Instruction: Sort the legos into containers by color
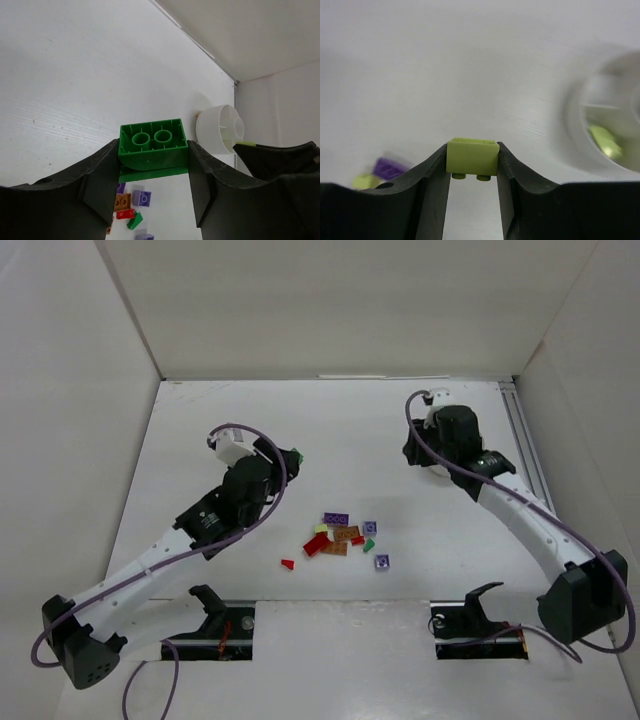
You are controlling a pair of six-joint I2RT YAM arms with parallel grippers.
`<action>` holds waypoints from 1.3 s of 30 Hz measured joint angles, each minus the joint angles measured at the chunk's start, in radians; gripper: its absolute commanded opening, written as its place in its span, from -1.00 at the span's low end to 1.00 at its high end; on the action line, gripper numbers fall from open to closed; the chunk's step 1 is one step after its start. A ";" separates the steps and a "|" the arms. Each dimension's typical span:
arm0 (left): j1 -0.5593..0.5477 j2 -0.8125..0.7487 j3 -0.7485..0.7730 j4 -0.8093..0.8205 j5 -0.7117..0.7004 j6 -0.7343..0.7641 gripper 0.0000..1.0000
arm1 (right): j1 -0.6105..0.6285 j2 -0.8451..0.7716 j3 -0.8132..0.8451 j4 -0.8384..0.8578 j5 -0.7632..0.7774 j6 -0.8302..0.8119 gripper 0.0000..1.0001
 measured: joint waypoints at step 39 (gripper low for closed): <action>0.094 0.132 0.006 0.077 0.134 0.143 -0.35 | -0.319 0.396 0.215 -0.204 0.319 0.105 0.13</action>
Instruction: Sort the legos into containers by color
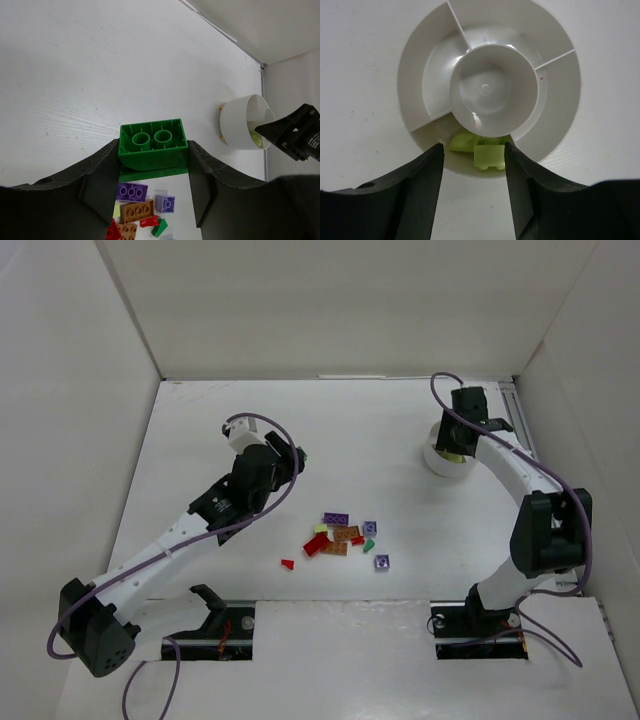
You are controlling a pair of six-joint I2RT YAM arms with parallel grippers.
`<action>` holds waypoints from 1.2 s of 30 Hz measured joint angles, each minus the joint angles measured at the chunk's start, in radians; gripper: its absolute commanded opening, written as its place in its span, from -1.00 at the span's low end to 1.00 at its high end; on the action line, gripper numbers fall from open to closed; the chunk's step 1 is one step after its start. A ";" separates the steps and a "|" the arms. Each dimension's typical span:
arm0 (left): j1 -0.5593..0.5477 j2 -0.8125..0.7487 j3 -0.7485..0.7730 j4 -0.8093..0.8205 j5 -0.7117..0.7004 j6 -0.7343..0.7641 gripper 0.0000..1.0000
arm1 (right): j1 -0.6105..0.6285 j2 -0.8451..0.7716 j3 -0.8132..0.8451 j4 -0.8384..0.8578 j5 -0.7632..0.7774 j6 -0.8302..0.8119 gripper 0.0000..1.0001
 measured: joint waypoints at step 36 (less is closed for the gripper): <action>0.018 -0.028 -0.005 0.259 0.301 -0.069 -0.43 | 0.565 -0.348 -0.294 0.746 -0.715 -0.107 0.36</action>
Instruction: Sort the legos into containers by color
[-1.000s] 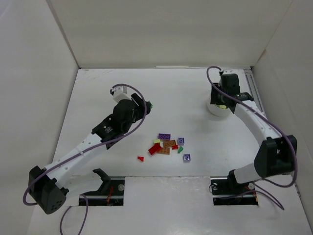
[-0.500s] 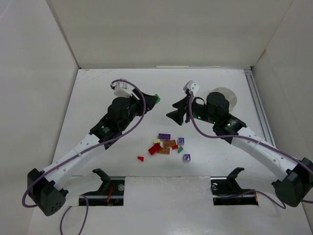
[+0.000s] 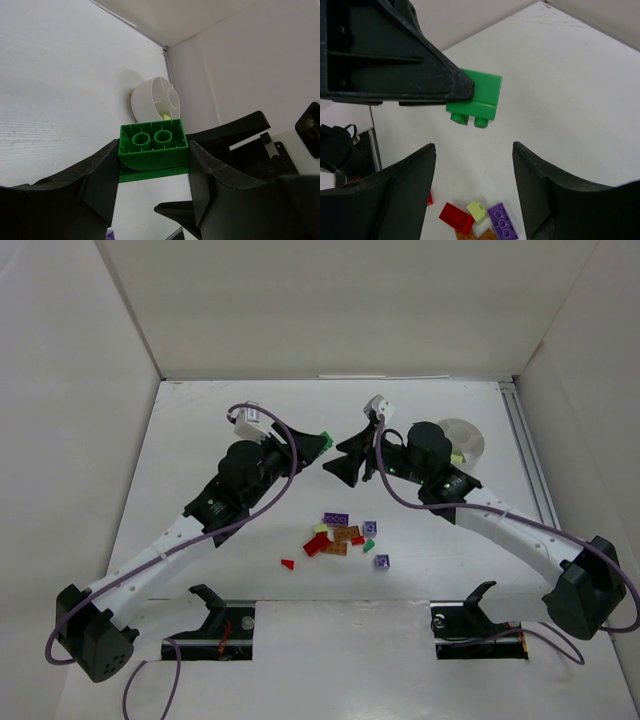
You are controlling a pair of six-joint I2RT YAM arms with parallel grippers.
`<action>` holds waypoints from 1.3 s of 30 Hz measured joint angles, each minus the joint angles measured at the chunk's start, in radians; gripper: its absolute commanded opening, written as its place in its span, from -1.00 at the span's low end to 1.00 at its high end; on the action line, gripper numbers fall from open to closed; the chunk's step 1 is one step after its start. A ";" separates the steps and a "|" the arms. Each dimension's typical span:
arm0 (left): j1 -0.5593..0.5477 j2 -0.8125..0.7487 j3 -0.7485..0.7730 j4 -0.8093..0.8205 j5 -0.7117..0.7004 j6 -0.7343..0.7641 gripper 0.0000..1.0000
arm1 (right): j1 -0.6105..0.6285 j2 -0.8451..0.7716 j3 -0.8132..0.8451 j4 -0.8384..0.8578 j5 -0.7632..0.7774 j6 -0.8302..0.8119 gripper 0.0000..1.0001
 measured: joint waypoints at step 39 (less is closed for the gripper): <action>0.009 -0.023 0.006 -0.076 -0.193 -0.021 -0.51 | -0.113 -0.208 -0.144 0.004 -0.020 0.041 -1.00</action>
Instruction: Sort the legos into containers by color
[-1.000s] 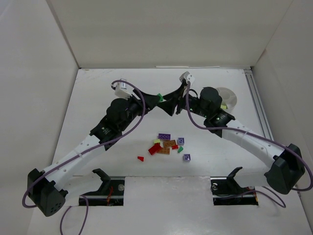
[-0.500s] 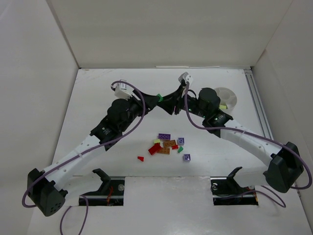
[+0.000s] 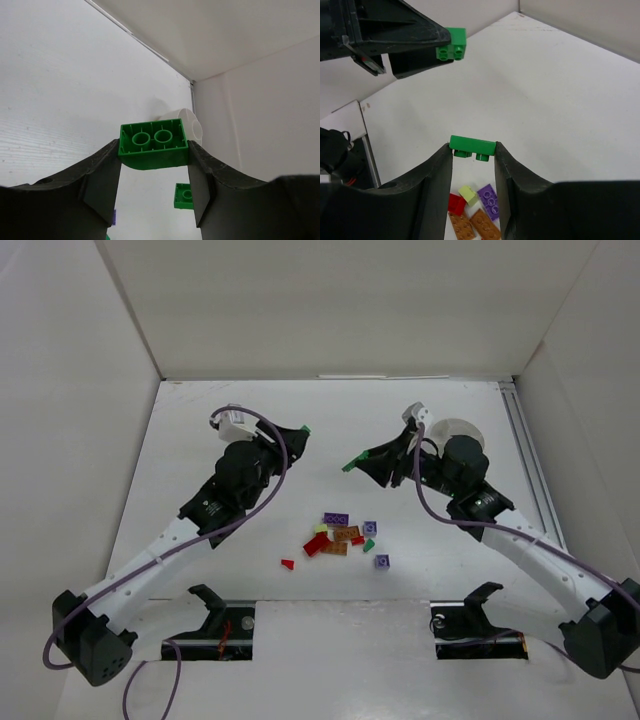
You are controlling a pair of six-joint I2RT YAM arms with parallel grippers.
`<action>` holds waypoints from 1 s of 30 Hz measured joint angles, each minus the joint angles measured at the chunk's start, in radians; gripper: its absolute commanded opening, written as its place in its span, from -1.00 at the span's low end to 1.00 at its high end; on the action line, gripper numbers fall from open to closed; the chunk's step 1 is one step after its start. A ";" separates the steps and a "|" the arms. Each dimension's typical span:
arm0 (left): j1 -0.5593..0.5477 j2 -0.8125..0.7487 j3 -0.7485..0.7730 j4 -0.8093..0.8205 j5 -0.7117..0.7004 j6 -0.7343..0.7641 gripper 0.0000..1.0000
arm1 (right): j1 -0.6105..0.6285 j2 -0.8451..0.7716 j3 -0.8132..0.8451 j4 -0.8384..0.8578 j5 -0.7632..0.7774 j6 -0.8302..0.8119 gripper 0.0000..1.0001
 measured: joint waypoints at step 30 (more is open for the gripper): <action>0.368 0.614 0.447 0.027 0.441 0.460 -0.55 | -0.433 0.337 0.296 -0.391 0.496 -0.204 -1.00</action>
